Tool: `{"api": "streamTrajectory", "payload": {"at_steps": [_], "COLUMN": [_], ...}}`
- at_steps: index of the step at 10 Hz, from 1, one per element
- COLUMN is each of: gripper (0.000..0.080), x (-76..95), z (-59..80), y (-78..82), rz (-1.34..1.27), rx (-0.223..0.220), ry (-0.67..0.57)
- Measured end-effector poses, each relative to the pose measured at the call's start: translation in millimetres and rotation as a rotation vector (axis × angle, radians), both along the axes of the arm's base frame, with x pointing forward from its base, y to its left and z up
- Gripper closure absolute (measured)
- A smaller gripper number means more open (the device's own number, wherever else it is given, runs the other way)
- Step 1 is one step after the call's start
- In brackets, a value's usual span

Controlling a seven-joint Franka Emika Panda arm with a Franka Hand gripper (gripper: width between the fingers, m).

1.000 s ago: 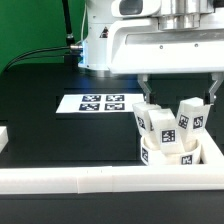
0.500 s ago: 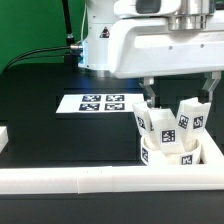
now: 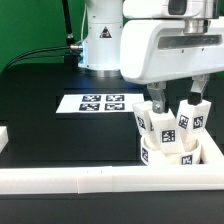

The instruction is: Assemble stool

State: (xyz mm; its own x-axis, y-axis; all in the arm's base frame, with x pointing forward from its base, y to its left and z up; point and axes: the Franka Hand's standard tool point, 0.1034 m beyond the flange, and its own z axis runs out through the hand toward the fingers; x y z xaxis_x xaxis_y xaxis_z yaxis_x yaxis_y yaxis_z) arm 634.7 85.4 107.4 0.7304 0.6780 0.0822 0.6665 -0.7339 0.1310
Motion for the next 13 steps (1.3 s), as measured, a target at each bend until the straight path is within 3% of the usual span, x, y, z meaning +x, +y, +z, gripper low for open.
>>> {"api": "streamTrajectory", "payload": {"at_steps": [1, 2, 5, 8, 10, 13], "gripper": [0.015, 0.015, 0.015, 0.015, 0.015, 0.015], "x": [-0.1, -1.8, -2.7, -2.4, -2.9, -4.6], "z": [-0.5, -3.9, -6.2, -6.0, -8.4, -15.0], "y": [-0.9, -0.1, -1.5, -2.3, -6.2, -9.7], "rz": [0.043, 0.203, 0.481, 0.669, 0.776, 0.772], "rx": [-0.012, -0.058, -0.139, -0.198, -0.23, -0.231], "ry": [0.002, 0.009, 0.035, 0.052, 0.068, 0.08]}}
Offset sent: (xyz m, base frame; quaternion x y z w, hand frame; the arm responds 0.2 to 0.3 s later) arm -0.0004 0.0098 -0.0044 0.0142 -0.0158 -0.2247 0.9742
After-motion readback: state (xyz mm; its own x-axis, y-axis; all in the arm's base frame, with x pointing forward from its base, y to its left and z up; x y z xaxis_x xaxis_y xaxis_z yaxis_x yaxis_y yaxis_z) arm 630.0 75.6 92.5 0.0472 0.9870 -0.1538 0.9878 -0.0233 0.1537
